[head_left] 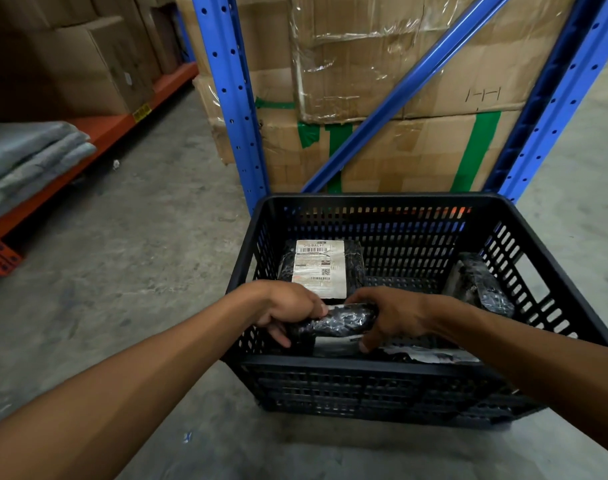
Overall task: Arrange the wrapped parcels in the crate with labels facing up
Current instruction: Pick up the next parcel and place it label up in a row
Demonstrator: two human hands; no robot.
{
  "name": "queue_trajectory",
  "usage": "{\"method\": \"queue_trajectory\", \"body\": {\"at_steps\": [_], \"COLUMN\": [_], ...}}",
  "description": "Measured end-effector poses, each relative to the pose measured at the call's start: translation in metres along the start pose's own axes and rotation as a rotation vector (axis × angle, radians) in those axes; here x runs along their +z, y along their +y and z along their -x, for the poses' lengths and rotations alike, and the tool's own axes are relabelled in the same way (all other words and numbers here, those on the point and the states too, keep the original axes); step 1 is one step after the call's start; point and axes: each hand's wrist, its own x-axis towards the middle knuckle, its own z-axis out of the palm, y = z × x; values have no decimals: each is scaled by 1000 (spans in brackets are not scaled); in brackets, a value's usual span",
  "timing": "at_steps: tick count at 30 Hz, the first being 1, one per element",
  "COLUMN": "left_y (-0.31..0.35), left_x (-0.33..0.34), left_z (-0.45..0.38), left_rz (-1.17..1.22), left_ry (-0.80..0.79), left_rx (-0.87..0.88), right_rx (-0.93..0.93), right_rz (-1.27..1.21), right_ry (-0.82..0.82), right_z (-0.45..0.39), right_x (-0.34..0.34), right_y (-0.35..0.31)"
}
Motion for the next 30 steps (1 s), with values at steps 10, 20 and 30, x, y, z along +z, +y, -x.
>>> {"method": "queue_trajectory", "body": {"at_steps": [10,20,30], "left_y": [32,24,43], "left_x": [-48,-28,-30], "left_z": [58,35,28], "left_rz": [-169,26,498], "left_ry": [261,652,677], "left_rx": [580,965,930], "right_rx": [-230,-355,-507], "right_rz": [82,-161,-44], "right_ry": [186,449,805], "right_z": [61,72,55], "right_x": [-88,-106,-67], "right_y": [-24,-19,-20]}}
